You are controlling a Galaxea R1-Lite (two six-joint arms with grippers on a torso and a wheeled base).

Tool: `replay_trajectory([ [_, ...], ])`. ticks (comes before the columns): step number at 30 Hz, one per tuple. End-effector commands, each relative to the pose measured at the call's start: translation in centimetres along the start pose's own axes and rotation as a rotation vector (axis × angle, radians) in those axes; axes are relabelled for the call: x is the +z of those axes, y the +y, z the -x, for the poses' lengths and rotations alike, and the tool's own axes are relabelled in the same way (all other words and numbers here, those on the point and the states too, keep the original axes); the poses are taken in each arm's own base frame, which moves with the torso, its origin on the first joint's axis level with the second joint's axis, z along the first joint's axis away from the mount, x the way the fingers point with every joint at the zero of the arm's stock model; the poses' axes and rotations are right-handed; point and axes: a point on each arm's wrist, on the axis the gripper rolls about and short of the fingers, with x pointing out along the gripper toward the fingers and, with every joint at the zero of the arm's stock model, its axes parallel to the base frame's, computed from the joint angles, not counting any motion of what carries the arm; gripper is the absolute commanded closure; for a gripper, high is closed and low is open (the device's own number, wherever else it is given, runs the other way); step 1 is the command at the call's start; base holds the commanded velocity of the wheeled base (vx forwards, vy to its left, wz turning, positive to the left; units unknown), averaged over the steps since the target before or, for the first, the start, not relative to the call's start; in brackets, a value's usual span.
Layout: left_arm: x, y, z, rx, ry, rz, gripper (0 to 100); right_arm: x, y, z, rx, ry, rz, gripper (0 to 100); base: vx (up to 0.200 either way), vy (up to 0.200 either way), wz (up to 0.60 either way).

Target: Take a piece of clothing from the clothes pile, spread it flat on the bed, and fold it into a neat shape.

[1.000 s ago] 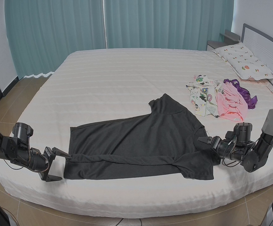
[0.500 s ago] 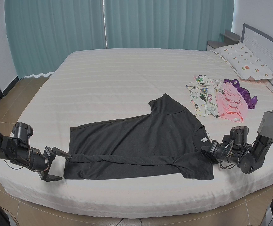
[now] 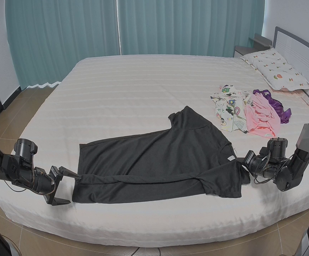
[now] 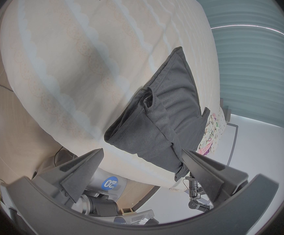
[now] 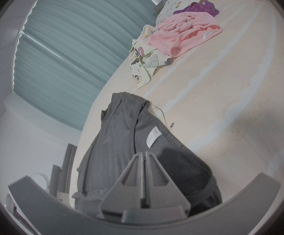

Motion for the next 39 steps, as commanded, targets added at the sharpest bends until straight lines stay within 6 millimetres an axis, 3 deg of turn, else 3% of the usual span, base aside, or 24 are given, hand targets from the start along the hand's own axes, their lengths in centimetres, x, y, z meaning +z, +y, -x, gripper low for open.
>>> replay_trajectory([
  [1, 0.0, 0.0, 0.0, 0.0, 0.001, 0.0, 0, 0.5, 0.3, -0.4, 0.022, -0.021, -0.052, 100, 0.0, 0.0, 0.0],
  [6, 0.3, -0.2, 0.1, -0.008, -0.012, 0.006, 0, 0.6, 0.3, -0.4, 0.03, -0.028, -0.074, 100, 0.0, 0.0, 0.0],
  [15, 2.1, -3.1, 1.4, -0.08, -0.105, -0.04, 0, -0.4, 0.5, 0.0, 0.032, -0.017, -0.054, 100, 0.0, 0.0, 0.0],
  [18, 2.5, -3.3, 1.1, -0.077, -0.109, -0.042, 0, -0.7, 0.5, 0.0, 0.037, -0.015, -0.05, 100, 0.0, 0.0, 0.0],
  [19, 3.2, -3.2, -0.2, -0.042, -0.116, -0.034, 0, -0.9, 0.6, 0.3, 0.052, -0.026, -0.041, 100, 0.0, 0.0, 0.0],
  [22, 3.4, -2.8, -1.3, -0.002, -0.118, -0.031, 0, -0.9, 0.8, 0.7, 0.069, -0.043, -0.032, 100, 0.0, 0.0, 0.0],
  [39, 2.8, -4.0, -3.0, -0.031, -0.101, -0.021, 0, -2.1, 0.6, 1.6, 0.077, -0.045, -0.027, 100, 0.0, 0.0, 0.0],
])
